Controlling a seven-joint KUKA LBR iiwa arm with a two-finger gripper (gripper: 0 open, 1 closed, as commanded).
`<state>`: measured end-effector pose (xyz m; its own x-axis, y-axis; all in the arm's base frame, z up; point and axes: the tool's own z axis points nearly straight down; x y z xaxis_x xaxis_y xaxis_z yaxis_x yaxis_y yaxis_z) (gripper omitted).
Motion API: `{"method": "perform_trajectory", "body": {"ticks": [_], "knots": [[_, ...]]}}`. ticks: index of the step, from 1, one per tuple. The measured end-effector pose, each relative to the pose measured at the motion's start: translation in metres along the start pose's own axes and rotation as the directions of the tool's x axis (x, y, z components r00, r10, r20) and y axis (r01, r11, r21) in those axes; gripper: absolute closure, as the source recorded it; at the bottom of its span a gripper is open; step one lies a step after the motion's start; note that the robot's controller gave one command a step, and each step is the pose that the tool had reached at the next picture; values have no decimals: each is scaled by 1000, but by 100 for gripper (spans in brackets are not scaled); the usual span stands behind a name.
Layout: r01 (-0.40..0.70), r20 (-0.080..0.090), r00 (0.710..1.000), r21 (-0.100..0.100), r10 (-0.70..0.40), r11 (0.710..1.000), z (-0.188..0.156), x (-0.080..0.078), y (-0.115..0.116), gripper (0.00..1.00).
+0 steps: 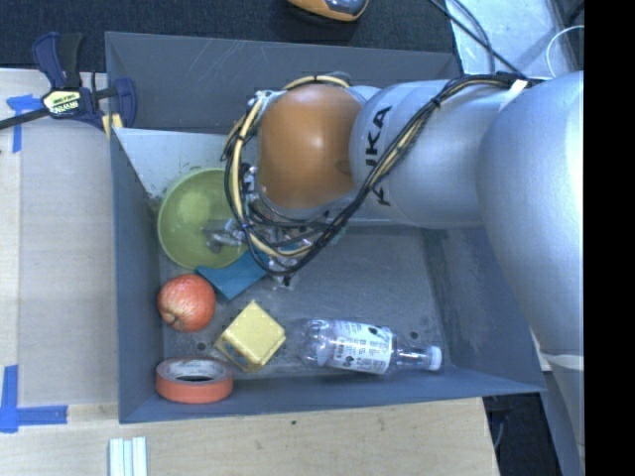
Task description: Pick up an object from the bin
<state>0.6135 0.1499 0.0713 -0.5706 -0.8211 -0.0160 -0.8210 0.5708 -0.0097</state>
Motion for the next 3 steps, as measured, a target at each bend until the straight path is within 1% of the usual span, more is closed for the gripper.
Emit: {"method": "perform_trajectory", "body": {"ticks": [1,3], "knots": [[-79,-8,997,-11,79,997,0,-20,6,100],[-80,-11,997,-13,80,997,-5,-18,7,100]]}}
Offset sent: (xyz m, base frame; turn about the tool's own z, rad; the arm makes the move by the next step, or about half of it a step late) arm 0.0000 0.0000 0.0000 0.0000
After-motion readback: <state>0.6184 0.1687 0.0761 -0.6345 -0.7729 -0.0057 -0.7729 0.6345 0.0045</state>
